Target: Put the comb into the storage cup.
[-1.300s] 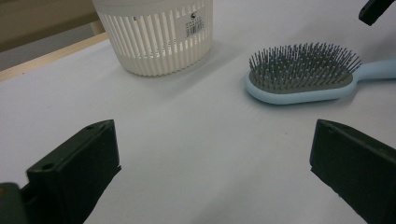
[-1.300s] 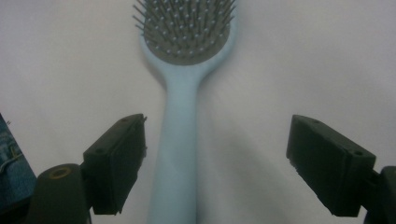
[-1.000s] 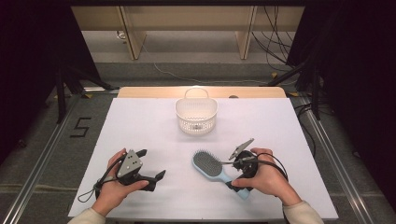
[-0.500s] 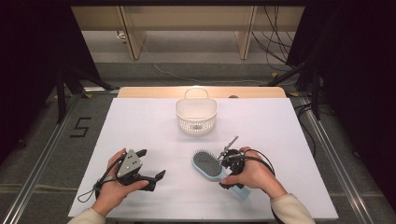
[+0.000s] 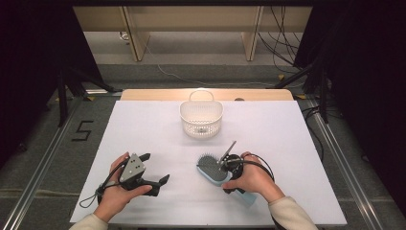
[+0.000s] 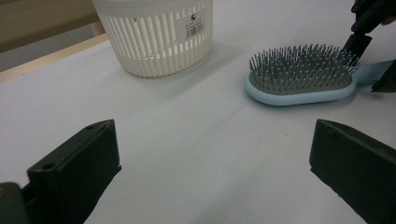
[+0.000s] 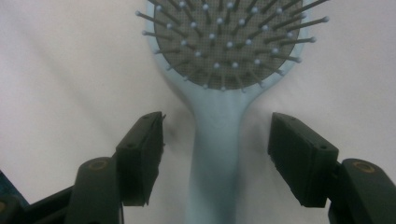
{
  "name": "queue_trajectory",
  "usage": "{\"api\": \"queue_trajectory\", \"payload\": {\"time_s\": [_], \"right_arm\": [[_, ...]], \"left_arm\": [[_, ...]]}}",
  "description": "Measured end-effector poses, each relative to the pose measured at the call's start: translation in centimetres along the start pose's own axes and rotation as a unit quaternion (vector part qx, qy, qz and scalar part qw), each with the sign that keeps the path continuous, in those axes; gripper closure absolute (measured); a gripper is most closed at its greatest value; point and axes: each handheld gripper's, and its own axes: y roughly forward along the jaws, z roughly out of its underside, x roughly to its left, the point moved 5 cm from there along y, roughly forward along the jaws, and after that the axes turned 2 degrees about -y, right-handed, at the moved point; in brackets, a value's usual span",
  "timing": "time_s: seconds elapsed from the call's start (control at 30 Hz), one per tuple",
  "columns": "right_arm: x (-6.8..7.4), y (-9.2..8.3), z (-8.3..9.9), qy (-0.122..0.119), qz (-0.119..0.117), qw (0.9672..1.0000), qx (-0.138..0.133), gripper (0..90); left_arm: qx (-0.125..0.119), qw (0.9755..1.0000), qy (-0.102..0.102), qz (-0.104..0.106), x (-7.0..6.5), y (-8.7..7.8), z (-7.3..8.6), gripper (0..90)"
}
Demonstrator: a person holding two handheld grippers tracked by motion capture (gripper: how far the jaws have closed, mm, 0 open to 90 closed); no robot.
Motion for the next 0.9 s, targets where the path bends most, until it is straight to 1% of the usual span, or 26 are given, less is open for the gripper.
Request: {"api": "queue_trajectory", "payload": {"time_s": [0.1,0.17,0.23,0.33,0.53,0.57,0.6,0.67,0.7,0.73,0.8,0.9], "right_arm": [[0.04,0.10,-0.08,0.002,0.005,0.9999,0.010,39.2],[0.05,0.14,-0.21,-0.001,0.010,0.9999,0.012,39.4],[0.09,0.19,-0.34,-0.001,0.009,0.9999,0.009,39.7],[0.09,0.18,-0.42,-0.003,0.014,0.9998,0.014,41.7],[0.16,0.26,-0.59,-0.006,0.030,0.9993,0.021,46.4],[0.21,0.27,-0.61,-0.005,0.031,0.9993,0.022,46.5],[0.17,0.25,-0.60,-0.010,0.031,0.9992,0.024,46.8],[0.25,0.28,-0.67,-0.009,0.033,0.9991,0.025,47.9],[0.41,0.19,-0.73,0.000,0.032,0.9989,0.032,48.5],[0.27,0.23,-0.71,-0.013,0.034,0.9989,0.031,48.9],[0.35,0.25,-0.76,-0.007,0.034,0.9989,0.031,49.8],[0.37,0.27,-0.78,-0.007,0.033,0.9989,0.032,50.7]], "left_arm": [[0.000,1.0000,0.000,0.000,0.00,0.00,0.00,1.0],[0.000,1.0000,0.000,0.001,-0.01,0.00,0.00,1.0],[0.000,1.0000,-0.001,0.001,-0.01,-0.01,0.00,1.0],[0.000,1.0000,-0.001,0.001,-0.01,-0.01,0.00,1.0],[0.000,1.0000,-0.002,0.001,-0.02,-0.02,0.00,1.1],[0.000,1.0000,-0.001,0.001,-0.02,-0.02,0.00,1.0],[0.000,1.0000,-0.002,0.001,-0.02,-0.02,0.00,1.1],[0.000,1.0000,-0.002,0.001,-0.02,-0.02,-0.01,1.1],[0.000,1.0000,-0.001,0.001,-0.02,-0.02,-0.01,1.1],[0.000,1.0000,-0.002,0.001,-0.02,-0.02,-0.01,1.1],[-0.001,1.0000,-0.002,0.001,-0.01,-0.03,-0.01,1.1],[0.000,1.0000,-0.002,0.001,-0.01,-0.02,0.00,1.1]]}}
